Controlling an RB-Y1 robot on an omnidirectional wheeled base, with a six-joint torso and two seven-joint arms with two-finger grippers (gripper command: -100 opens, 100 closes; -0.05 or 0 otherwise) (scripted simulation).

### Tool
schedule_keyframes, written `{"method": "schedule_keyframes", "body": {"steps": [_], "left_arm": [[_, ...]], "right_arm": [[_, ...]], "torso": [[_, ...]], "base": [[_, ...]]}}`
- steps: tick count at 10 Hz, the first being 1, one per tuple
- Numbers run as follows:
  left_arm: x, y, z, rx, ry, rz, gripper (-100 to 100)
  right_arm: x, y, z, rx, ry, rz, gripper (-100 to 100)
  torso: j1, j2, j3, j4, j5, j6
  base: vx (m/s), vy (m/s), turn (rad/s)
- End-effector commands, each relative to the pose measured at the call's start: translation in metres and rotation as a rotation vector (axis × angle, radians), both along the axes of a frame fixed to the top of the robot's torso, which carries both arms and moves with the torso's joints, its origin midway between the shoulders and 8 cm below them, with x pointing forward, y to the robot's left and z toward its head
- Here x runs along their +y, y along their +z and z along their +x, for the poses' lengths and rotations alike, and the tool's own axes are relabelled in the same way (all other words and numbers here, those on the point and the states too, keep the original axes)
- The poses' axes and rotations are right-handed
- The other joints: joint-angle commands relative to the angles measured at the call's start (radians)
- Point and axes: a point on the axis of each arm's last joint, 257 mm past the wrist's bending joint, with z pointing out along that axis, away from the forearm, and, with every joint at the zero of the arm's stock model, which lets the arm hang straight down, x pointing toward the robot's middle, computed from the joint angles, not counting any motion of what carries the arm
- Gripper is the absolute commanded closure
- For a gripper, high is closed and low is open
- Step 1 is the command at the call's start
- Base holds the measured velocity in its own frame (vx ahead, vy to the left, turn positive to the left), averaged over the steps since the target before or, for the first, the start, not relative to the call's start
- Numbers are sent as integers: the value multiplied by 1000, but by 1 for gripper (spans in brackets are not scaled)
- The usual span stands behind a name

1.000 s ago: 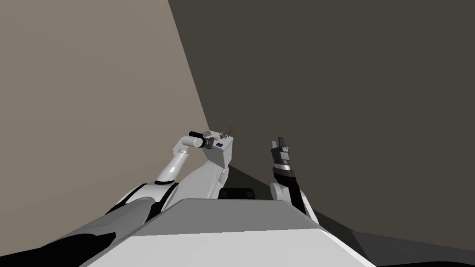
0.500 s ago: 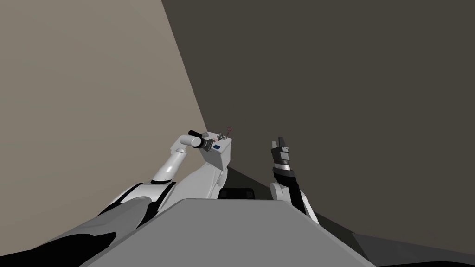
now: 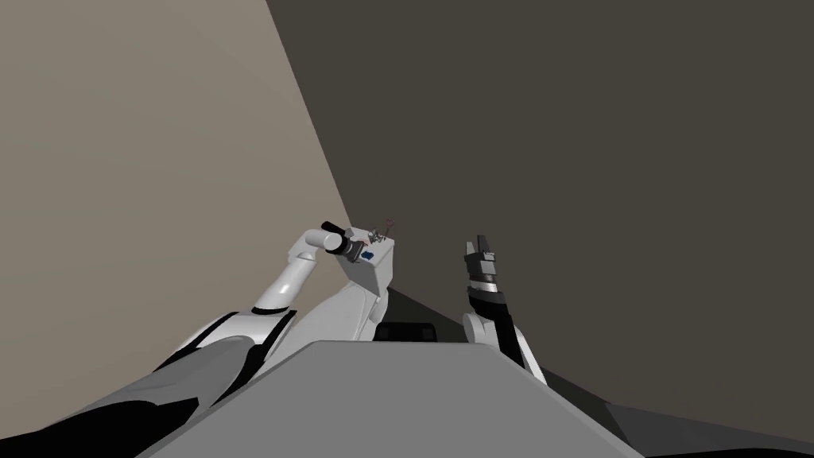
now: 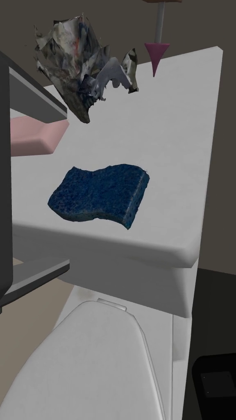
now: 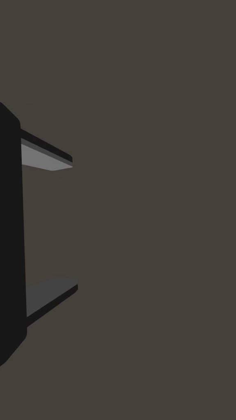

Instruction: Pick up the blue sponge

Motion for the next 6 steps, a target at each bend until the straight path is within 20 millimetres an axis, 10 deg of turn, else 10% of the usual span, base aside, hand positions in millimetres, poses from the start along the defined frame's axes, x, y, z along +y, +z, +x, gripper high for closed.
{"method": "schedule_keyframes", "body": {"steps": [1, 6], "left_arm": [[1, -1, -8, 38, -6, 4, -100], [8, -1, -39, 156, -26, 19, -100]], "right_arm": [[0, 0, 0, 0, 0, 0, 0], [0, 0, 0, 0, 0, 0, 0]], "torso": [[0, 0, 0, 0, 0, 0], [0, -1, 0, 0, 0, 0]], "base": [[52, -30, -22], [61, -26, -19]]}}
